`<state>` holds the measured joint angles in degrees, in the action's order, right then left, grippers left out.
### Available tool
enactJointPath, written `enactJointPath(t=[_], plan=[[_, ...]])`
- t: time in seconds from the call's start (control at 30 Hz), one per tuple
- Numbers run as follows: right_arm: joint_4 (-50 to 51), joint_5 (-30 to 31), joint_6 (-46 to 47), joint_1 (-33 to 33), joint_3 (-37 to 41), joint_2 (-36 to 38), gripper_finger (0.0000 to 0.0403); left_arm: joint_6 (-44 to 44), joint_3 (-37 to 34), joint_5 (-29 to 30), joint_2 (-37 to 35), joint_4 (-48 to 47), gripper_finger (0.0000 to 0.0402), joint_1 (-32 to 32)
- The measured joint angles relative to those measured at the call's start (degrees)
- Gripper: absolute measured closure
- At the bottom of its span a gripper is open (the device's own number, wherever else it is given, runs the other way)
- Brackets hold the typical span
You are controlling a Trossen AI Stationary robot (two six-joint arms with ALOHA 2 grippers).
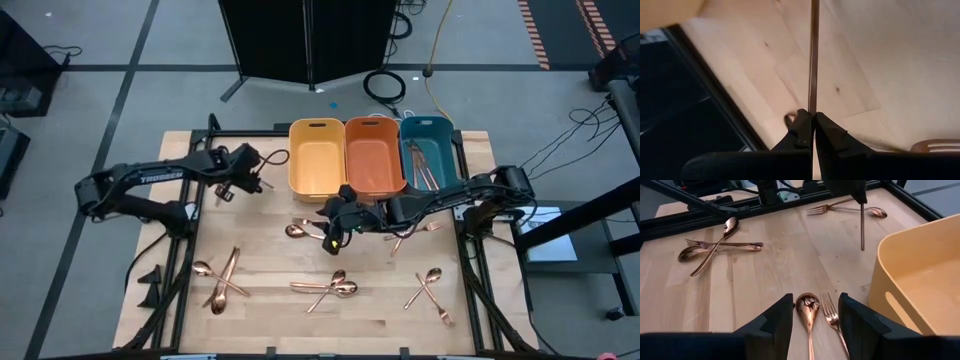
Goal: Sort silverware
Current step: Put the copper knife into the blue bin
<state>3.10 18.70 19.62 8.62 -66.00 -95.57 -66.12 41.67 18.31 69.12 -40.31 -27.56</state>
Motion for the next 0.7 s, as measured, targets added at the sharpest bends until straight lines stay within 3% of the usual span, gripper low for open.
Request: enactJointPath(t=[0.33,0.57,0.7], plan=[[-5.91,1.63,0.78,-1.18,-0.02,-0.24,0.0259,7.74,0.02,0.41,-11.15,-4.79,0.0401,9.24],[-9.82,-14.36,9.41,-9.43,-1.59,-0.31,0.0259,10.32,0.02,0.81,-15.10,-3.32,0.0402,18.57],[-9.48,-15.90,10.45,-13.48,-2.50,-0.75,0.0258,10.33,0.02,1.84,-15.80,0.53,0.0402,24.01]])
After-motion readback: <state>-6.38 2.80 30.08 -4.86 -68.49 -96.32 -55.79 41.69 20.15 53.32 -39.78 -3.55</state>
